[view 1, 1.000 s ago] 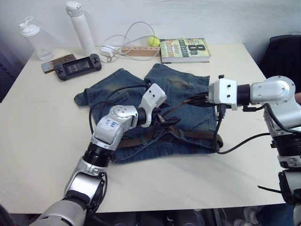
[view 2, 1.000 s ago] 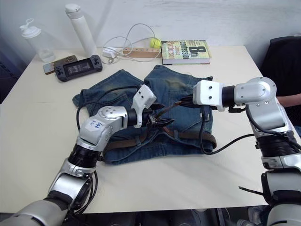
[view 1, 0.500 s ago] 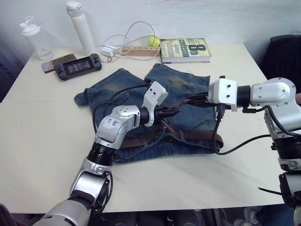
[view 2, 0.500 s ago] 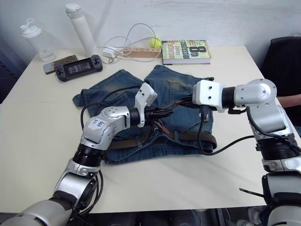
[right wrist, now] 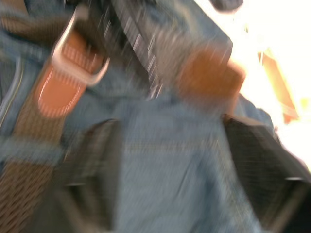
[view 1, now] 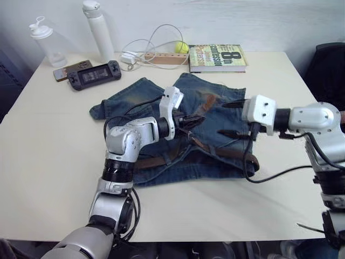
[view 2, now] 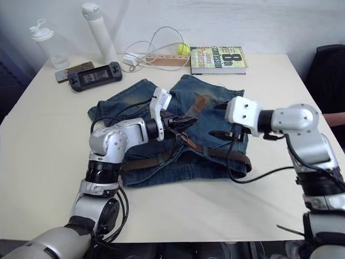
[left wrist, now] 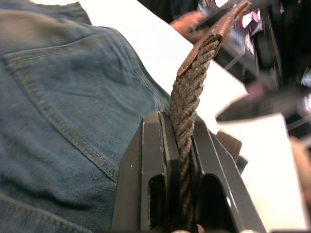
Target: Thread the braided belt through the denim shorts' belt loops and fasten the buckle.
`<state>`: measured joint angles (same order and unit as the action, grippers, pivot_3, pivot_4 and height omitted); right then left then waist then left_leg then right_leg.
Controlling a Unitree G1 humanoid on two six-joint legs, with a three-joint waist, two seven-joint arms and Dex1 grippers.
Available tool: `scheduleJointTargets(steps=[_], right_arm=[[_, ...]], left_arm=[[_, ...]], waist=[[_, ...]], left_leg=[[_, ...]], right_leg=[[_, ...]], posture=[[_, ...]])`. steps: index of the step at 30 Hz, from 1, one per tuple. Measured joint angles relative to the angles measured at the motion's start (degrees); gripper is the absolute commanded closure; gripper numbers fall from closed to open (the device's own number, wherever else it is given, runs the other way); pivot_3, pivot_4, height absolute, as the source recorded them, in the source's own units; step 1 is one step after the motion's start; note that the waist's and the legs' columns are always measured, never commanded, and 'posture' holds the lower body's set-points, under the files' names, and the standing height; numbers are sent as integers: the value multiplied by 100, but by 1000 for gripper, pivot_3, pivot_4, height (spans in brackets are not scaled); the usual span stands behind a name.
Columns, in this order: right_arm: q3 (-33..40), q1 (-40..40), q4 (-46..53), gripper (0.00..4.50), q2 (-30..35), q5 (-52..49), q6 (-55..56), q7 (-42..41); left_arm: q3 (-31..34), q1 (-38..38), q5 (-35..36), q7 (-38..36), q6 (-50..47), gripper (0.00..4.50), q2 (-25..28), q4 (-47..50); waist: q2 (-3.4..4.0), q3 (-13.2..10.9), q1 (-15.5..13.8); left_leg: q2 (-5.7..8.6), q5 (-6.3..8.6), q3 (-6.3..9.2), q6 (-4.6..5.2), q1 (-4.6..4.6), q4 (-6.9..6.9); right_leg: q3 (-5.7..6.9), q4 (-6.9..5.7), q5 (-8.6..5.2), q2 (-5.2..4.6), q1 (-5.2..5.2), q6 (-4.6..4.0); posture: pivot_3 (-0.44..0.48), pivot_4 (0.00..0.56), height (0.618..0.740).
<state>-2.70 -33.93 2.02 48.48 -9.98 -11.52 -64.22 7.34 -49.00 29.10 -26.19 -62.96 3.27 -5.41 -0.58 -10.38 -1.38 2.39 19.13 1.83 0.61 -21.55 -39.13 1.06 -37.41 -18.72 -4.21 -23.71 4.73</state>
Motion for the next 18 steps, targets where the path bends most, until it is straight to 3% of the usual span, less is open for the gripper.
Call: scheduleJointTargets(steps=[3,6,13,18], right_arm=[[182,435,415,234,-128,-423,-907,213],[297,615,800,1079,-691,-977,-1757,609],[562,601,642,4482,-1619,-1918,-2990,1310],[767,603,462,4482,-2042,-2500,-3521,1505]], left_arm=[[460,-21,241,353,-456,4500,-154,-11],[847,-23,448,762,-876,4500,-444,-23],[1596,-22,781,1657,-1333,4500,-1164,-58],[1861,0,1024,2032,-1535,4500,-1177,-3]], waist=[[0,0,30],[0,0,43],[0,0,3],[0,0,18]], left_leg=[[-3,0,-2,-1,1,1],[-4,-1,-2,-4,4,-1],[0,0,0,-4,3,1],[0,0,-1,-5,4,3]], right_leg=[[-3,-2,0,4,-2,0],[-4,-5,0,4,-1,0],[-2,-3,0,2,-1,0],[-2,-5,0,3,-2,0]], posture=[[0,150,735],[0,150,735],[0,150,735],[0,150,735]])
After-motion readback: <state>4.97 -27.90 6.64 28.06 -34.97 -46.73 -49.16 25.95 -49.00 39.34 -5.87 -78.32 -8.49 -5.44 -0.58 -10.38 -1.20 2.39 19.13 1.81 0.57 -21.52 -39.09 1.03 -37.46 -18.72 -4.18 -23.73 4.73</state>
